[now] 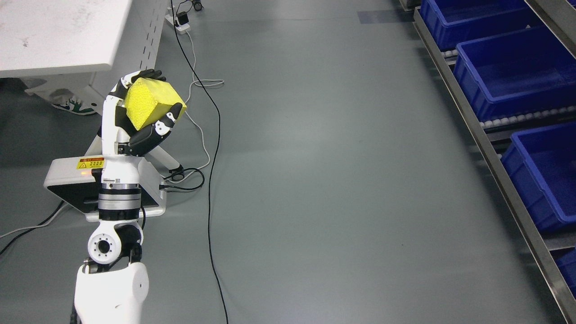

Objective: Move yellow foam block to right shelf middle
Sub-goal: 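Hold the cube in the left hand while turning toward the blue bins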

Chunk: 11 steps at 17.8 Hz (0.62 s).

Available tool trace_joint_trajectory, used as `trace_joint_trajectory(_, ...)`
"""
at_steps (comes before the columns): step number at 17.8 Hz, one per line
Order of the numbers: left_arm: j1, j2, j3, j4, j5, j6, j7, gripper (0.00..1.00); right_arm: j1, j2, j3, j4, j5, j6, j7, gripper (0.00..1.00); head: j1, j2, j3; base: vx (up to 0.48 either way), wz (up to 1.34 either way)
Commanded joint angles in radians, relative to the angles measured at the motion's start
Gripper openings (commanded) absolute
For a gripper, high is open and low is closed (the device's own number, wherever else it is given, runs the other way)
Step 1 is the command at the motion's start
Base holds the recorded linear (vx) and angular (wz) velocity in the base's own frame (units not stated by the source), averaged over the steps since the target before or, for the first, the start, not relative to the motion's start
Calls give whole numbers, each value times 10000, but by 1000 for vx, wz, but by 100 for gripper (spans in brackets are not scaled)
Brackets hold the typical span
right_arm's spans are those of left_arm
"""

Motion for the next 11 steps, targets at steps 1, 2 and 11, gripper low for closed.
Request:
trace_joint_trajectory(1,221,166,244,-59,-3,9,0,35,-16,-175,0,-175,0,-1,3,100,0,0,0,269,117)
trace_joint_trajectory(2,251,166,244,-59,-3,9,0,35,-31,-175,0,-175,0,-1,3,100,0,0,0,269,117)
trace_joint_trajectory(11,252,166,275,-74,-3,9,0,35,-31,-175,0,-175,0,-1,3,100,0,0,0,341,-94)
